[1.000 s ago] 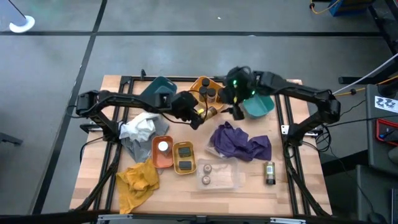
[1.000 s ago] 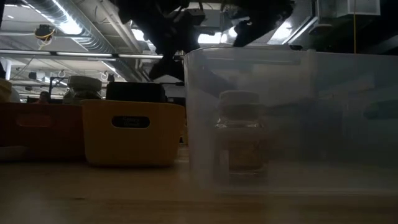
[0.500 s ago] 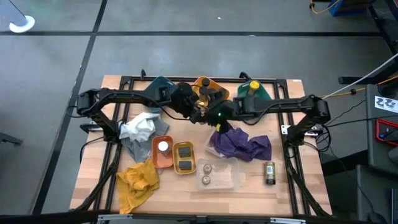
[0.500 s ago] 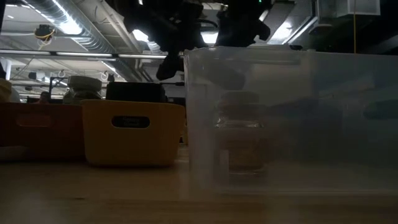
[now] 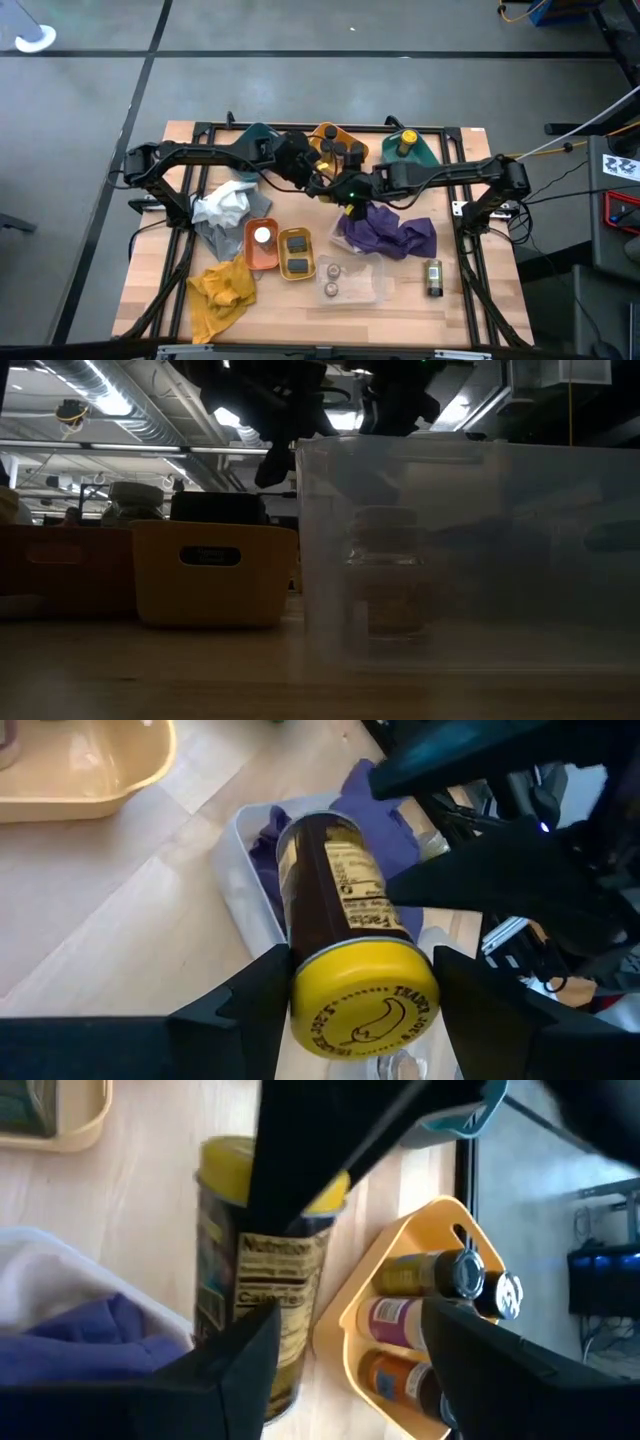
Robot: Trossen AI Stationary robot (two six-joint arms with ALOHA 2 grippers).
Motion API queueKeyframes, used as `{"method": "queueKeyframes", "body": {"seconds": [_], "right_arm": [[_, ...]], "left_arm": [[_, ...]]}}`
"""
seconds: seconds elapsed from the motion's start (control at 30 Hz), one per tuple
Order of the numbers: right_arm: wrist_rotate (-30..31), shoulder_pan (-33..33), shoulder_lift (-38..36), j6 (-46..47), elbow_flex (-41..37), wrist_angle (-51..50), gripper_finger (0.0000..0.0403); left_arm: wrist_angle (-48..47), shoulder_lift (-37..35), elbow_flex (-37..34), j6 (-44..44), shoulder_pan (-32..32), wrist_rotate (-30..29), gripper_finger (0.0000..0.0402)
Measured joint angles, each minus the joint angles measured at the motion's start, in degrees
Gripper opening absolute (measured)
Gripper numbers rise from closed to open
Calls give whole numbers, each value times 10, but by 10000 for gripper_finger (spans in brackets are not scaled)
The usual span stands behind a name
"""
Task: Sort spices by type
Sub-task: Put the yellow spice bottle into the blue bin
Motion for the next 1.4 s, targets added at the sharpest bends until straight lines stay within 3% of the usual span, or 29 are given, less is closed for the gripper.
{"method": "queueKeyframes", "body": {"seconds": [0.73, 1.0, 1.2, 1.4], "right_arm": [[1, -1, -23, 45, 0, -19, 243], [-128, -1, -36, 142, 0, -54, 243], [-140, -1, -37, 151, -3, -65, 243], [-140, -1, -37, 151, -3, -77, 243]], "left_arm": [[-6, 0, 0, 0, -3, -5, 206], [-27, 0, 0, 4, -3, -8, 207], [-76, 0, 0, 51, -5, -29, 207], [-148, -11, 0, 197, 0, -29, 207]]}}
